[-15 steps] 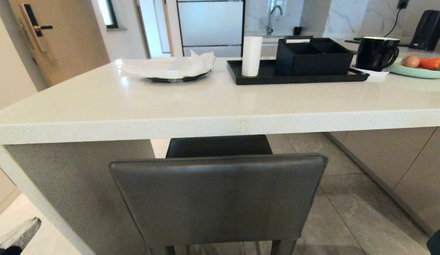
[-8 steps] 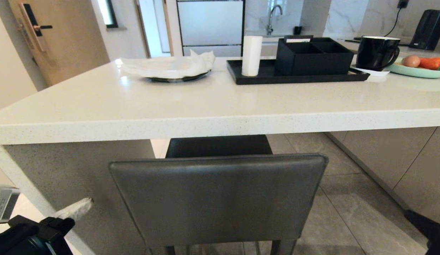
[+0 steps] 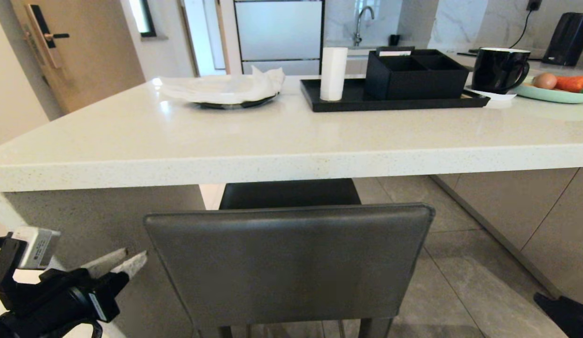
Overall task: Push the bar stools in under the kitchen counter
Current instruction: Pull the gray chair out from under the dining table
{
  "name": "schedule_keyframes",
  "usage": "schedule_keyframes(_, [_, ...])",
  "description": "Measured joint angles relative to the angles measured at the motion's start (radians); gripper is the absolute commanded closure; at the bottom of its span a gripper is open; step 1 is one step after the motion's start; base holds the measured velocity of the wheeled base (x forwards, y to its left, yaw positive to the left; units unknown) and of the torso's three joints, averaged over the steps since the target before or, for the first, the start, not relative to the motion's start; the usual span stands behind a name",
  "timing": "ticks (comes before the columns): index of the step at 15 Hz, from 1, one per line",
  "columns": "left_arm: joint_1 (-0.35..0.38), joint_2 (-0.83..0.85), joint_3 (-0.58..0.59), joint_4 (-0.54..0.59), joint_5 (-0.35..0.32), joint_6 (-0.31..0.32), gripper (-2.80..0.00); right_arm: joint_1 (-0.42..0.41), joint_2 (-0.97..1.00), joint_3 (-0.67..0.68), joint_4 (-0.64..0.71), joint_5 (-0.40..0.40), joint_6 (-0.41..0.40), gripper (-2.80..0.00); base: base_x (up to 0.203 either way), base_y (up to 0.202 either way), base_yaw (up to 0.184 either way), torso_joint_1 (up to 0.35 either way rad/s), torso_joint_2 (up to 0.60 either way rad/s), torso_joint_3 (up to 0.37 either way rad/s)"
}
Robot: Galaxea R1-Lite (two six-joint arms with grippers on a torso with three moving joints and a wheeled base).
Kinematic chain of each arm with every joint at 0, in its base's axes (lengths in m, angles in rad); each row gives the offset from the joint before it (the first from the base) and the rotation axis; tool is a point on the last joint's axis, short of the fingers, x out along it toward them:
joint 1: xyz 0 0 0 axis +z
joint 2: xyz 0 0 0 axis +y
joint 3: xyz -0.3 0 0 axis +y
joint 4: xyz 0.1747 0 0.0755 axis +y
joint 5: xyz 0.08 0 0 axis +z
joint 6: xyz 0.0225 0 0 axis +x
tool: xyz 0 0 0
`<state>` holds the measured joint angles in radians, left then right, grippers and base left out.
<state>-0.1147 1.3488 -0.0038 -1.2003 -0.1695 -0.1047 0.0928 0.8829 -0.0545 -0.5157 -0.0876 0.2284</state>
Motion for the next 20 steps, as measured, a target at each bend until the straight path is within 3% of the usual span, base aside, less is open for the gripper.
schedule_keyframes(2, [0.023,0.054,0.003,-0.092,0.004,-0.001,-2.8,-0.001,0.021,-0.019,0.002,-0.003,0.003,-2.8,0.0,0.0,0.0,0.0,0.0,0.0])
schedule_keyframes(5, [0.033,0.081,0.004,-0.098,0.001,-0.001,-2.8,0.001,0.061,-0.027,-0.005,0.013,0.011,-2.8,0.0,0.0,0.0,0.0,0.0,0.0])
schedule_keyframes(9, [0.043,0.02,0.004,-0.018,-0.035,-0.044,-2.8,0.005,0.088,-0.057,-0.01,0.212,0.007,-2.8,0.0,0.0,0.0,0.0,0.0,0.0])
schedule_keyframes(13, [0.161,-0.076,0.004,0.089,-0.275,-0.047,-2.8,0.0,0.14,-0.087,-0.018,0.422,-0.059,-2.8,0.0,0.0,0.0,0.0,0.0,0.0])
schedule_keyframes(17, [0.172,-0.104,0.004,0.093,-0.454,-0.047,-2.8,-0.002,0.211,-0.108,-0.07,0.633,-0.108,-2.8,0.0,0.0,0.0,0.0,0.0,0.0])
schedule_keyframes(19, [0.173,-0.102,0.004,0.093,-0.559,-0.049,-2.8,-0.002,0.287,-0.111,-0.174,0.72,-0.131,-2.8,0.0,0.0,0.0,0.0,0.0,0.0])
schedule_keyframes(20, [0.175,-0.098,0.004,0.093,-0.573,-0.048,-2.8,-0.002,0.333,-0.112,-0.227,0.756,-0.151,-2.8,0.0,0.0,0.0,0.0,0.0,0.0])
